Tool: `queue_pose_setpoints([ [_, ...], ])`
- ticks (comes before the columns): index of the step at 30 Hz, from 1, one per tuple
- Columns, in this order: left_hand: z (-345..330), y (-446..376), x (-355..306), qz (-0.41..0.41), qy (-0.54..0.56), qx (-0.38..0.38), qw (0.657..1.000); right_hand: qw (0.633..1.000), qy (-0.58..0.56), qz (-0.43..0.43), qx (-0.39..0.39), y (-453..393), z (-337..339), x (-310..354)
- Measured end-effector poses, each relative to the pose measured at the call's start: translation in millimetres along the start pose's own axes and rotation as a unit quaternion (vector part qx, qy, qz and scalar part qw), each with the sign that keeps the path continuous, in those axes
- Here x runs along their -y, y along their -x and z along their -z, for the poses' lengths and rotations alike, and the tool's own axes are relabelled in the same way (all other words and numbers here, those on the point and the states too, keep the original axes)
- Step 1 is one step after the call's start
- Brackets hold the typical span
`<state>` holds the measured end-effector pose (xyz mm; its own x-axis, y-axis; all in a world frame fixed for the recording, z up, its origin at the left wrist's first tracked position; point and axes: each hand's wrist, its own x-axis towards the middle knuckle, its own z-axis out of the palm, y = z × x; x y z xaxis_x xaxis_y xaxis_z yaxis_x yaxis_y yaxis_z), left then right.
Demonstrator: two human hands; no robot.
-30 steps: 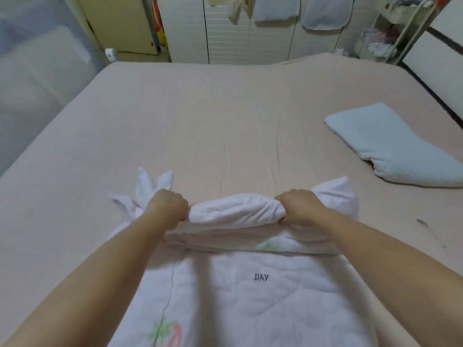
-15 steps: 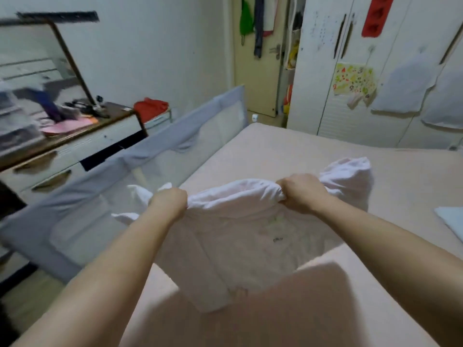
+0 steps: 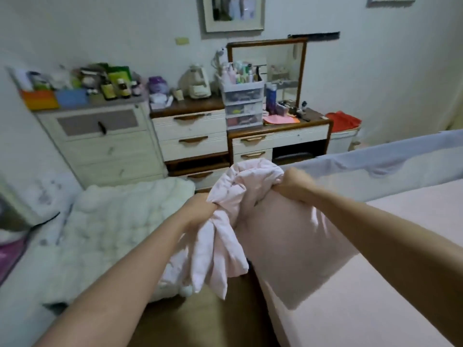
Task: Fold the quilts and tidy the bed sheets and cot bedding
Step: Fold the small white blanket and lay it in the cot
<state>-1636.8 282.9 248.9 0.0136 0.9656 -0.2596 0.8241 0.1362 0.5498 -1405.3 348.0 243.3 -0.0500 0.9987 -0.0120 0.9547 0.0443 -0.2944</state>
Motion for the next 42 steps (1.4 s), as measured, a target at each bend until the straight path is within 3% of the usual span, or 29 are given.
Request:
queue_pose_setpoints([
  [3,49.9,6.0,81.4,0.078,-0.13,-0.072,0.986,0.997,-0.004,0.064,0.039,-29.2,-27.9,81.9],
  [7,101.8,18.4,165.1,0.188,-0.295,-0.112,0.93,0.981,0.037,0.174,0.072,-53.8,-61.8,161.7],
  [12,142.9,-6.7,251.0,0.282,-0.32,-0.113,0.898,0.938,0.137,0.304,0.098,-99.9,-96.5,248.4],
  [18,190.0,-85.7,310.3,0.284,-0.288,-0.092,0.91,0.909,0.178,0.342,0.157,-200.2,-124.3,313.4],
  [22,213.6,-139.2,338.6,0.285,-0.29,-0.064,0.911,0.862,0.242,0.372,0.245,-269.8,-133.5,338.4],
  [25,230.7,-181.4,357.7,0.272,-0.297,-0.05,0.914,0.847,0.272,0.368,0.27,-315.3,-144.7,353.0],
  [28,251.2,-238.6,382.0,0.255,-0.309,-0.038,0.915,0.86,0.284,0.348,0.242,-363.5,-168.7,371.0],
  [31,281.6,-309.6,412.3,0.249,-0.311,-0.04,0.916,0.902,0.249,0.308,0.17,-405.9,-193.5,391.5],
  [36,355.3,-433.6,465.2,0.218,-0.356,0.034,0.908,0.955,0.184,0.223,0.064,-480.1,-225.3,447.3],
  [38,390.2,-469.6,487.0,0.155,-0.398,-0.012,0.904,0.961,0.185,0.202,0.041,-512.3,-227.3,479.2],
  [42,448.7,-515.1,508.0,0.106,-0.358,-0.126,0.919,0.963,0.178,0.199,-0.032,-558.2,-225.8,528.7],
])
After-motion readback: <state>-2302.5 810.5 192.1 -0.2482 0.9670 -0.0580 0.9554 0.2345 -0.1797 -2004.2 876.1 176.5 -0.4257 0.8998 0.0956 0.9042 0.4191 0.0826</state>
